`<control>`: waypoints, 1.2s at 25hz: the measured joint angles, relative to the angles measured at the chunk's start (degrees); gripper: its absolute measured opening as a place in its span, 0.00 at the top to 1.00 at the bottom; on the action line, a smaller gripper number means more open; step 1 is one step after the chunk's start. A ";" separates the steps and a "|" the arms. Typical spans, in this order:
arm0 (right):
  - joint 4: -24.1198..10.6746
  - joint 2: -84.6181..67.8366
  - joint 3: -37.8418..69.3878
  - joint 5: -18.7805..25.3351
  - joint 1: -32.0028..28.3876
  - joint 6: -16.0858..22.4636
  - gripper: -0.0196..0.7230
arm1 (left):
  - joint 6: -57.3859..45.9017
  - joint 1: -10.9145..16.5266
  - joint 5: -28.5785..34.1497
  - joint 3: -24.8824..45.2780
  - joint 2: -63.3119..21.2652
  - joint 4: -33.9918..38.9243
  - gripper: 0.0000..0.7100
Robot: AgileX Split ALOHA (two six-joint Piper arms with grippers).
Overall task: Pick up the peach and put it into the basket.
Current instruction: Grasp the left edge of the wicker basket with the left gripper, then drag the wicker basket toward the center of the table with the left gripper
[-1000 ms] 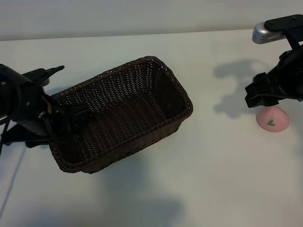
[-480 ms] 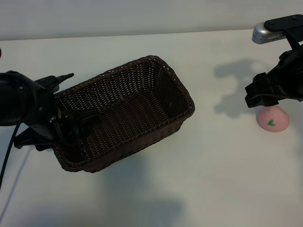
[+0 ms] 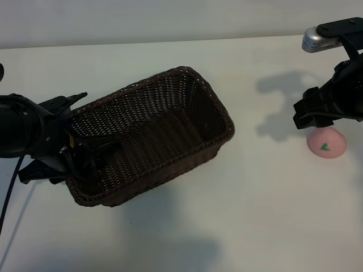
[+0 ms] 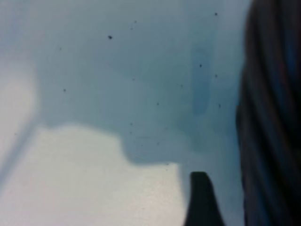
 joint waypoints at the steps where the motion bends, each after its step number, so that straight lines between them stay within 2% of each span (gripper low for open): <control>1: 0.00 0.00 0.00 0.00 0.00 0.00 0.17 | -0.06 0.06 -0.41 0.00 0.00 0.00 0.40; 7: 0.04 0.00 0.00 0.05 0.00 0.00 0.17 | 0.36 0.06 -0.90 0.00 -0.53 0.00 0.42; 17: 0.07 0.00 0.00 0.05 0.00 0.00 0.17 | -0.08 0.06 -1.96 0.11 -6.96 -1.14 0.42; 30: 0.90 0.00 0.00 0.05 0.00 0.00 0.17 | -2.16 0.06 -9.19 0.13 -15.46 -4.40 0.43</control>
